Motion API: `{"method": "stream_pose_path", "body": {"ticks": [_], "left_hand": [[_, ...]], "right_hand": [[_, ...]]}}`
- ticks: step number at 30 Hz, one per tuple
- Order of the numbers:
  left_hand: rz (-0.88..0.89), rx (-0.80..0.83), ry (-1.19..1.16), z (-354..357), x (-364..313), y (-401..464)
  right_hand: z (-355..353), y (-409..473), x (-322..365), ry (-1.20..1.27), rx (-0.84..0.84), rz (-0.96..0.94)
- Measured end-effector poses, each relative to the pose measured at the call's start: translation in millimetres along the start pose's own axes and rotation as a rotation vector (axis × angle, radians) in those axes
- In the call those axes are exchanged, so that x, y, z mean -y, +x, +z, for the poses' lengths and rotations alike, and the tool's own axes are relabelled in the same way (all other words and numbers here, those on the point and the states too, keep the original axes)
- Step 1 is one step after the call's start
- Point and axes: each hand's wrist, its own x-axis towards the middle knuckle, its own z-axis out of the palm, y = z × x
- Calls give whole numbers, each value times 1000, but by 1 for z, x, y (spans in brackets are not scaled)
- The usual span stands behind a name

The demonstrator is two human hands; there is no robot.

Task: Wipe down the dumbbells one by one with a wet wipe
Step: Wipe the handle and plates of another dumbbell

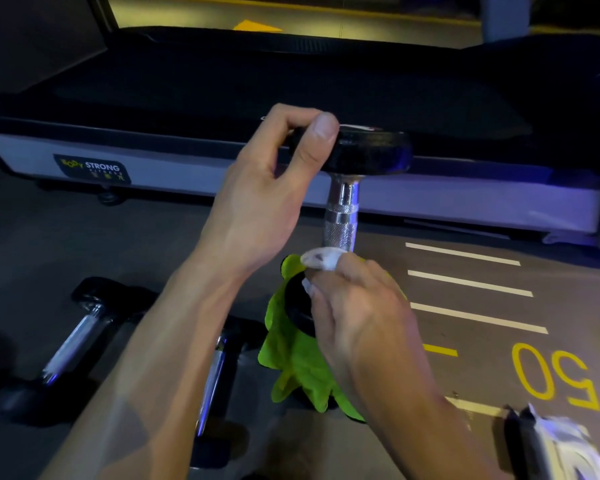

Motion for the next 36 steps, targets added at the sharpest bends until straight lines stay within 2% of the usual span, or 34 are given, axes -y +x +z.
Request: {"method": "stream_pose_path", "body": {"ticks": [2,5,8,11,16,18,22,27,29,31,36], "left_hand": [[-14,-2,20,-3,1,-1],[-4,8,47,-5,0,-2],[-4,12,29,-5,-1,-3],[6,11,17,-4,-1,-4],[-20,37,-29,-4,-3,-2],[-34,38,-69,-4,-4,-2],[-38,37,-102,-5,-3,-3],[-25,49,-98,-3,-7,-5],[-28,48,-102,-2,-8,-5],[-30,40,-115,-1,-8,-4],[-26,31,-164,0,-7,-5]], "right_hand": [[-2,-1,-6,125,-19,-22],[-11,0,-26,332,30,130],[-16,8,-48,305,75,207],[-18,12,-46,366,79,172],[-25,-13,-34,454,-56,198],[-25,-21,-27,439,-102,131],[-20,-4,-20,307,-80,0],[-24,38,-10,347,-353,-23],[-17,33,-9,367,-404,-2],[-8,20,-13,366,-375,32],[-6,-13,-22,330,-183,75]]}}
